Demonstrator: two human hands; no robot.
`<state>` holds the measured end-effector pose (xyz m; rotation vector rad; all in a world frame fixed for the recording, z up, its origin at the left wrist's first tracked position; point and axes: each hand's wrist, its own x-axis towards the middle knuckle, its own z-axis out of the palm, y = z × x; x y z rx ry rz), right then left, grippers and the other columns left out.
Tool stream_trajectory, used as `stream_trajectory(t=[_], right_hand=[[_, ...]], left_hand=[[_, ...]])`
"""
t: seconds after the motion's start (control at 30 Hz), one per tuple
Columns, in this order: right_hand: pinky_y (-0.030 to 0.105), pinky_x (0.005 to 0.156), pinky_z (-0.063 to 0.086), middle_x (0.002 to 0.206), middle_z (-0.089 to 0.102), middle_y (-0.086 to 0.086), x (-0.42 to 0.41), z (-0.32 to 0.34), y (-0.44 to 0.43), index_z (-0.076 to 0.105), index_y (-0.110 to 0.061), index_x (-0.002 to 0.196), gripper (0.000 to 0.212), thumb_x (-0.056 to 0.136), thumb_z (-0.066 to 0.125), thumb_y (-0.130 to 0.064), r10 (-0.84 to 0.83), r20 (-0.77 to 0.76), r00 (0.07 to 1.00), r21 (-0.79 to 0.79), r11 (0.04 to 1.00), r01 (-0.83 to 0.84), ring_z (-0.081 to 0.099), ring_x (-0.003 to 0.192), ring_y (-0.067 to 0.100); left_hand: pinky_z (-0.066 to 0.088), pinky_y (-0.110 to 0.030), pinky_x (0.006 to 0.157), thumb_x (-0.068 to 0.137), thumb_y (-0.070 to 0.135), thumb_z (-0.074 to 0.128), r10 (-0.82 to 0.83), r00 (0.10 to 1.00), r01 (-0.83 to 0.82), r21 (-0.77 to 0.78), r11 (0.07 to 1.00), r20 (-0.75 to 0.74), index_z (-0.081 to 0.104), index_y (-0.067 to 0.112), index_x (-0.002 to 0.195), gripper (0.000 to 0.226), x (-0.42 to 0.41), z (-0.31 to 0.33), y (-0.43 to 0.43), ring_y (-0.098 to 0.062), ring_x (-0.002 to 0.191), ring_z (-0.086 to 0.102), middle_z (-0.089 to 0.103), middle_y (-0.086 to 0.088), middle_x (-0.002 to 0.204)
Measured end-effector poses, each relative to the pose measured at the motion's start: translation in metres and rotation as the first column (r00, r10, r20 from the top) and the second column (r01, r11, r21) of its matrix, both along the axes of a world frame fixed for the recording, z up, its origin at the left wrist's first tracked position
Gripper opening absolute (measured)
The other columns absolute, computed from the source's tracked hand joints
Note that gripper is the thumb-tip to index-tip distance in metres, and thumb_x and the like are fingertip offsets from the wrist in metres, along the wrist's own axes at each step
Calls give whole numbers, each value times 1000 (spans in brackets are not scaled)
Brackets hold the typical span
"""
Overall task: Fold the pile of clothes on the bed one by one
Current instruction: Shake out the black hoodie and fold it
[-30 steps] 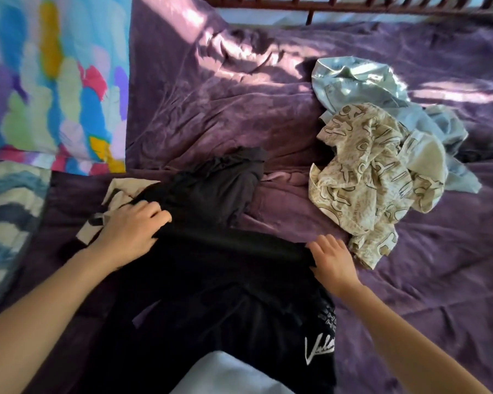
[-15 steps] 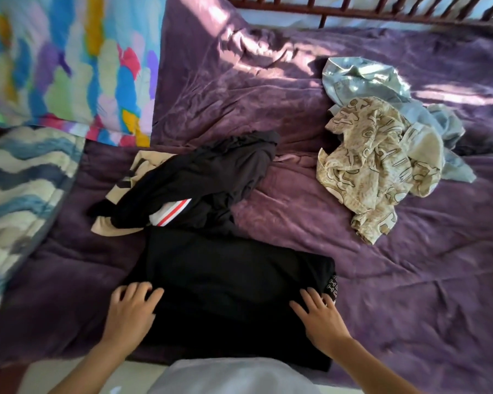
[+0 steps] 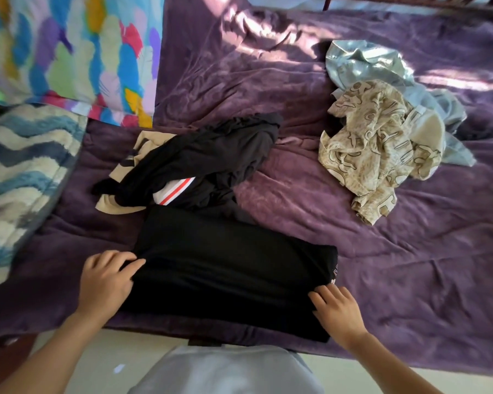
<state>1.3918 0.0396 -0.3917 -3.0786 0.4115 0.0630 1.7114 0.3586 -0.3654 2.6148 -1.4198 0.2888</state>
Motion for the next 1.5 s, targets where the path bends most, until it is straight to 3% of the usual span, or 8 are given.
stream_trajectory(t=[0.2, 0.4, 0.7, 0.8, 0.93, 1.1, 1.23, 1.5], right_hand=[[28, 58, 33, 61, 56, -5, -10, -25, 37, 67, -24, 61, 35, 31, 78, -36, 54, -338, 940, 104, 994, -20, 52, 59, 17], [35, 84, 43, 100, 68, 1, 19, -7, 53, 73, -28, 82, 38, 75, 43, -51, -3, -132, 991, 158, 987, 24, 54, 102, 21], [51, 103, 34, 151, 31, 14, 59, -23, 36, 38, -30, 142, 61, 86, 52, -48, -310, -475, 823, 152, 893, 424, 34, 137, 31], [52, 113, 10, 158, -2, 6, 22, -31, 6, -1, -34, 149, 65, 95, 23, -59, -495, -681, 540, 35, 714, 699, -1, 144, 34], [49, 112, 19, 152, 23, 14, -5, -28, -2, 22, -21, 148, 73, 91, 25, -66, -574, -786, 228, -14, 386, 923, 18, 139, 34], [40, 103, 36, 135, 47, 17, -4, -27, 27, 34, -6, 138, 63, 90, 56, -40, -740, -582, 337, 564, -69, 823, 44, 126, 33], [43, 93, 47, 111, 58, 14, 14, -23, 25, 45, -2, 111, 46, 77, 74, -12, -800, -591, 106, 640, -385, 665, 57, 102, 33], [32, 83, 49, 125, 52, 4, 93, 85, 51, 29, -27, 145, 73, 86, 56, 5, -907, -208, 366, 875, -6, 484, 56, 99, 16]], left_hand=[[42, -45, 68, 65, 10, 32, 50, 999, -49, 123, 991, -12, 73, 11, 66, 42, -24, -15, 17, -30, 96, 46, 67, -16, 91], [44, -46, 82, 73, 14, 37, -46, 999, 48, 63, 997, -29, 73, 12, 98, 43, -72, 4, -46, -34, 111, 48, 63, -19, 115], [50, -57, 77, 39, 45, 90, 98, 942, 106, 563, 820, -321, 70, 23, 110, 77, -130, -39, -96, -42, 103, 62, 64, -19, 116], [50, -56, 78, 39, 47, 90, 46, 937, 165, 553, 816, -347, 70, 24, 111, 78, -141, -38, -80, -41, 103, 63, 66, -17, 115], [50, -58, 77, 36, 45, 90, 92, 943, 113, 568, 815, -319, 71, 24, 109, 78, -149, -43, -78, -42, 103, 63, 66, -18, 114], [50, -59, 74, 35, 46, 91, 138, 940, 77, 587, 806, -312, 73, 24, 104, 75, -155, -45, -89, -42, 100, 64, 67, -18, 110], [51, -58, 75, 36, 49, 90, 170, 943, 33, 586, 810, -287, 71, 27, 107, 77, -159, -38, -92, -41, 103, 63, 67, -17, 113], [44, -51, 94, 70, 54, 55, 208, 743, 192, 501, 844, -636, 62, 42, 116, 48, -136, -18, -83, -26, 129, 42, 54, -4, 134]])
